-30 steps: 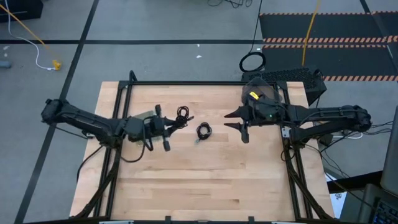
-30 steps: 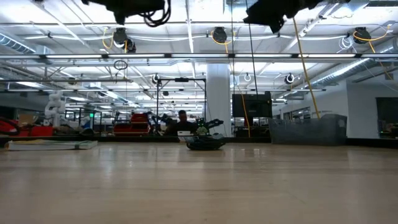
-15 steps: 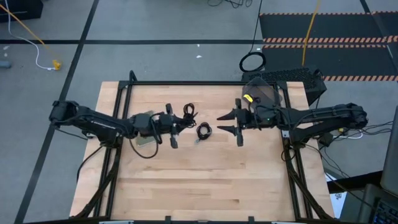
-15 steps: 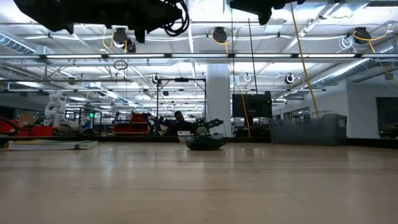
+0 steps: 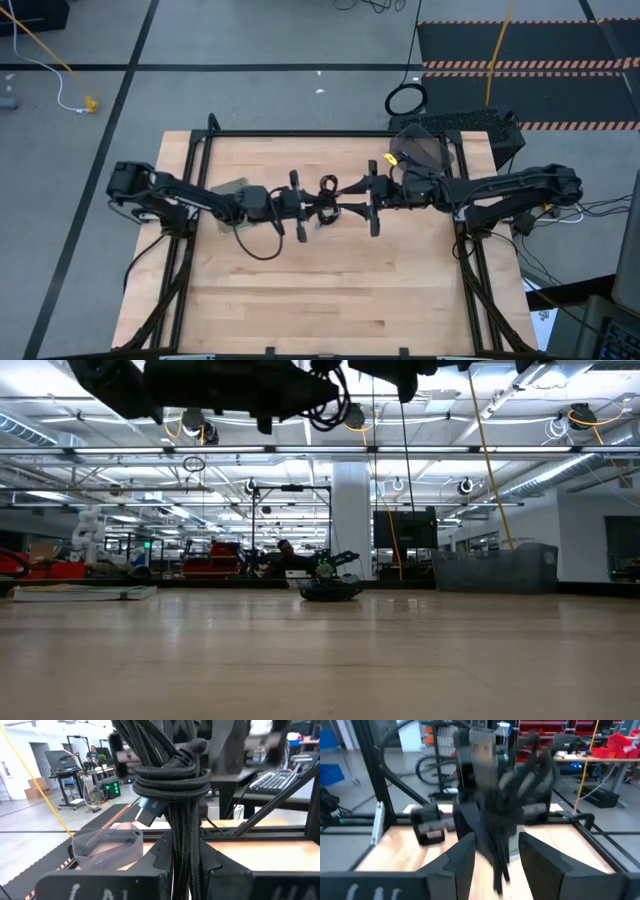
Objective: Pick and place USB-C Cables
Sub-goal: Put the bottom black charger cable into the black bin
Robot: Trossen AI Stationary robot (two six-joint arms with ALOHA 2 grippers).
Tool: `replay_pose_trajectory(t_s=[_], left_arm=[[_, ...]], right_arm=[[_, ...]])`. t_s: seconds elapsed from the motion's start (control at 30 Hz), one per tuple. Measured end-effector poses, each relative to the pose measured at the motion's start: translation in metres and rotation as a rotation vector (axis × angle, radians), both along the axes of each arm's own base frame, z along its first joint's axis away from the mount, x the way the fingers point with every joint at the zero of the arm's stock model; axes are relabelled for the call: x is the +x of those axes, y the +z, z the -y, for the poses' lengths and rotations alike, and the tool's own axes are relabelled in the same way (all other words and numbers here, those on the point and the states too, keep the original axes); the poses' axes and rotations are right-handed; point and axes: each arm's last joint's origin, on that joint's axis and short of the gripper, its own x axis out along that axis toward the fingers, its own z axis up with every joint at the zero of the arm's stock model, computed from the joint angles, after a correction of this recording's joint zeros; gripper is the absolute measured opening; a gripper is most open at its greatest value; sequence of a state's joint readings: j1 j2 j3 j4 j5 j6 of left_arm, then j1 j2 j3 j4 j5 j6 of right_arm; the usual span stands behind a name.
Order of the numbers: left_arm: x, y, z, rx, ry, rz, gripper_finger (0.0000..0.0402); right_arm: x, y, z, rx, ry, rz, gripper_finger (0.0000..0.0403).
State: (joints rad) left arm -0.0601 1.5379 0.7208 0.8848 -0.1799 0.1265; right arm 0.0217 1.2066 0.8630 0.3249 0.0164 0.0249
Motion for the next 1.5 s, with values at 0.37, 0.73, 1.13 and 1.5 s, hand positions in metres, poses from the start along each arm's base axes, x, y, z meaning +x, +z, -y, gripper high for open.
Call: replay_pose_trajectory(t_s=[0.37,0.73,1.13,1.5], left_arm=[[0.03,-0.012,0.0,0.038,0.006,-0.041,0.0035],[0.031,-0.011,0.0,0.038,0.008,-0.041,0.0035],[0.031,-0.012,-0.004,0.046,0.019,-0.055,0.0035],[0.031,-0.012,-0.003,0.046,0.018,-0.057,0.0035]], right_arm=[[0.0,0.002,-0.005,0.022,0.008,0.021,0.0222],[-0.001,0.003,-0.003,0.03,-0.068,0.016,0.0249],[0.013,-0.004,-0.003,0.029,-0.067,0.065,0.0224],[0.02,-0.008,-0.004,-0.02,-0.067,0.082,0.0147]])
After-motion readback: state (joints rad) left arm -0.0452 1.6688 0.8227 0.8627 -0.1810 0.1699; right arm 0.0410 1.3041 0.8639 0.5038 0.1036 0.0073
